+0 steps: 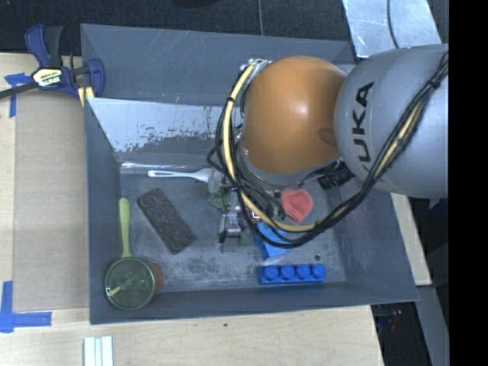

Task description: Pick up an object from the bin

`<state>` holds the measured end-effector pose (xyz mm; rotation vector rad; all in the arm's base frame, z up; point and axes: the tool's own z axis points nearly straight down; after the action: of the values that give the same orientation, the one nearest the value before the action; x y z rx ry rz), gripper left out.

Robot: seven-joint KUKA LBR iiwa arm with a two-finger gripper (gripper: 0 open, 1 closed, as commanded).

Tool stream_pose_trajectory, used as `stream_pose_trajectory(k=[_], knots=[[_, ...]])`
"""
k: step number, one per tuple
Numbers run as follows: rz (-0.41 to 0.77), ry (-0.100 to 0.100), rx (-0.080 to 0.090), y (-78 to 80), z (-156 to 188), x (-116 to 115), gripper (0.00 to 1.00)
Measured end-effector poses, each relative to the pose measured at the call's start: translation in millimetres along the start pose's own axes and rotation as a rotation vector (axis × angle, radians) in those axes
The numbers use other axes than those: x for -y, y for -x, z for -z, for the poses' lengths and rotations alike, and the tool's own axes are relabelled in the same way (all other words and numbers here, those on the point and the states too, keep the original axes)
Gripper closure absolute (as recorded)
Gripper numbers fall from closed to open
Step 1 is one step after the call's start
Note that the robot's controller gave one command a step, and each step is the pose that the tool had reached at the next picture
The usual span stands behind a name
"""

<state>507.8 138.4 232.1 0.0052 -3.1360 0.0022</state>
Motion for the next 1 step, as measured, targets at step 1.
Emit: stream_pose_trajectory(k=[1], knots=[[-0.004,0.002,0.009,1.6,4.8,0.8,0.0]])
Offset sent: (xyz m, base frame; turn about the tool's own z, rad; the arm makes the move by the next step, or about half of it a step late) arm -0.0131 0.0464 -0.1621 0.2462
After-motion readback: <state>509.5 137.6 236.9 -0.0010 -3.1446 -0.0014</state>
